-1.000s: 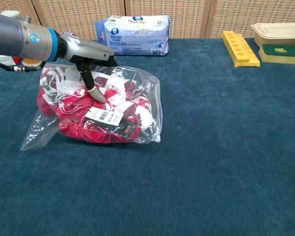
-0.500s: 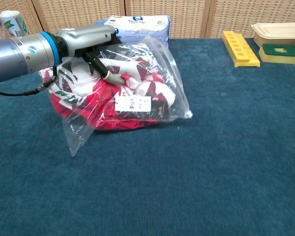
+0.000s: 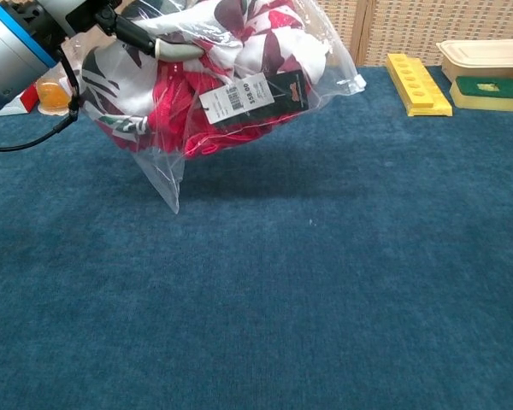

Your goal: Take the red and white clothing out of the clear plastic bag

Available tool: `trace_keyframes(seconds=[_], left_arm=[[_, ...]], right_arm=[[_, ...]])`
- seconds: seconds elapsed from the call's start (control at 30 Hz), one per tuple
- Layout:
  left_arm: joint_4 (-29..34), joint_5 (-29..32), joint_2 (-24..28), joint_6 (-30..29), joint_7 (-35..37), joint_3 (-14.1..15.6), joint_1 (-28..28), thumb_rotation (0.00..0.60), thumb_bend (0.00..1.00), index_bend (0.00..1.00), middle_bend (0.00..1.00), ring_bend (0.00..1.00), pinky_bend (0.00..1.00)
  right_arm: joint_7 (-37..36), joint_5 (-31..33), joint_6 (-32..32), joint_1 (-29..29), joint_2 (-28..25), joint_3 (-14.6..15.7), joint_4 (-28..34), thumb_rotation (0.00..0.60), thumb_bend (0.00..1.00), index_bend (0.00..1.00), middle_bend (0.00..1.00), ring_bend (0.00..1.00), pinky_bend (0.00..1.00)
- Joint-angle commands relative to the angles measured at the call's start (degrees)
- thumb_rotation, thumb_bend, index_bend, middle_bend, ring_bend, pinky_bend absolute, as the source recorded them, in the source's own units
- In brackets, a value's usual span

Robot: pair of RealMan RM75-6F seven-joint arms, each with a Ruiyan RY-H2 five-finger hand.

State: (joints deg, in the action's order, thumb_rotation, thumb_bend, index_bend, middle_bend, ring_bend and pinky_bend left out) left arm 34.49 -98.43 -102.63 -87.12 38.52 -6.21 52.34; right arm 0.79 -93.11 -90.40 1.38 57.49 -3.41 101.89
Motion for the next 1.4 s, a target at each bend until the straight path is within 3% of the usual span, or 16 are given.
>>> trace_keyframes(seconds=[0.03,0.27,0.57,1.1,1.4], left_arm=[[-6.3,-1.9,-3.4,-6.0,4.3,0.1,0.2,0.6,0.27,0.83,0.75,0.75,0.84],[-11.5,-1.5,-5.7,-11.5,8.4,0.0,0.7,0.6,0.25,0.83,0.75,0.75,0.84],[-12.7,-1.0,-5.8,-13.9,9.6,0.8,1.1,0.6,0.24,0.83,0.75,0.75,0.84],[-8.9,-1.7,-3.5,-16.1,6.8,2.9,1.7,0.6,0.24,0.83,0.74,0.75,0.84],[-4.9,-3.9,-2.7,-15.9,4.1,4.2,4.8,0.6,0.24,0.83,0.75,0.75,0.84]], right_arm=[[0.3,0.0,0.6,0.5,0.3,-0.2,0.1,0.6,0.17,0.39,0.32,0.3,0.3],[0.6,-0.2,0.5,0.8,1.0,-0.3,-0.2,0.6,0.17,0.39,0.32,0.3,0.3],[0.5,0.0,1.2,1.7,1.2,-0.6,-0.3,0.6,0.17,0.39,0.32,0.3,0.3],[-1.7,-2.7,0.6,3.9,1.5,-1.8,-2.4,0.6,0.14,0.38,0.32,0.3,0.3],[-8.4,-5.9,4.5,11.3,-0.4,-5.3,-2.1,0.6,0.12,0.37,0.33,0.32,0.31]])
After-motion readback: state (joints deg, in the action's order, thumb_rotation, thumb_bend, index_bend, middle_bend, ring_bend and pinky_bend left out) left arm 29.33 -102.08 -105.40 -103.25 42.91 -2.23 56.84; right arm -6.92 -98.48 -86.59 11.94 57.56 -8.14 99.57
